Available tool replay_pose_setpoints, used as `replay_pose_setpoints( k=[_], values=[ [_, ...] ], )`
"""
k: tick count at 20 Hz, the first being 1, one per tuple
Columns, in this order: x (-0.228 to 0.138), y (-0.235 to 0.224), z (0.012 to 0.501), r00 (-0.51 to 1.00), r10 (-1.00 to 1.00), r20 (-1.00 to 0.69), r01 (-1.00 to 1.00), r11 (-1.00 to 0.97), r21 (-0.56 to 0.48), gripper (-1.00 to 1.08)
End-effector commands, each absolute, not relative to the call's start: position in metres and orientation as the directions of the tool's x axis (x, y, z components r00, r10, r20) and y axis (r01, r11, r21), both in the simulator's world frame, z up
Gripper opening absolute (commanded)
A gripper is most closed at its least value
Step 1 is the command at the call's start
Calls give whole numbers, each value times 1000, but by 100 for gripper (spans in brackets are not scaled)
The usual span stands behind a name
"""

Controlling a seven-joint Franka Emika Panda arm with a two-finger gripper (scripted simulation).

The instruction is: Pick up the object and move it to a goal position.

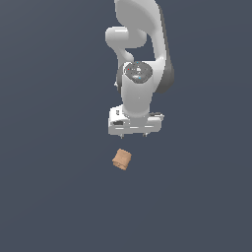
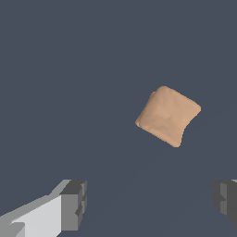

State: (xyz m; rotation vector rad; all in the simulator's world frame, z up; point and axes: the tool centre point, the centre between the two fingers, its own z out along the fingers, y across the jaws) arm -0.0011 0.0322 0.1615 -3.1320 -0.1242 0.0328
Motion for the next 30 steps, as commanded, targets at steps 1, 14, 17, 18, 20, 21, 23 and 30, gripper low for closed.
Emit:
replay_pose_setpoints(
  k=[1, 14, 17, 18, 20, 21, 23, 30],
  values=[
    [-1, 32, 161, 997, 79, -21, 79, -997, -8, 100],
    [7, 35, 172, 997, 73, 10, 73, -997, -5, 100],
    [9, 33, 169, 998, 55, 10, 55, -998, -5, 100],
    [10, 32, 168, 999, 46, 10, 46, -999, -5, 100],
    [12, 30, 164, 1000, 22, 9, 22, -1000, -6, 100],
    [13, 29, 162, 1000, 7, 9, 7, -1000, -6, 100],
    [16, 25, 157, 1000, -26, 8, -26, -1000, -7, 100],
    [31, 8, 131, 981, -195, 3, -195, -981, -7, 100]
  ],
)
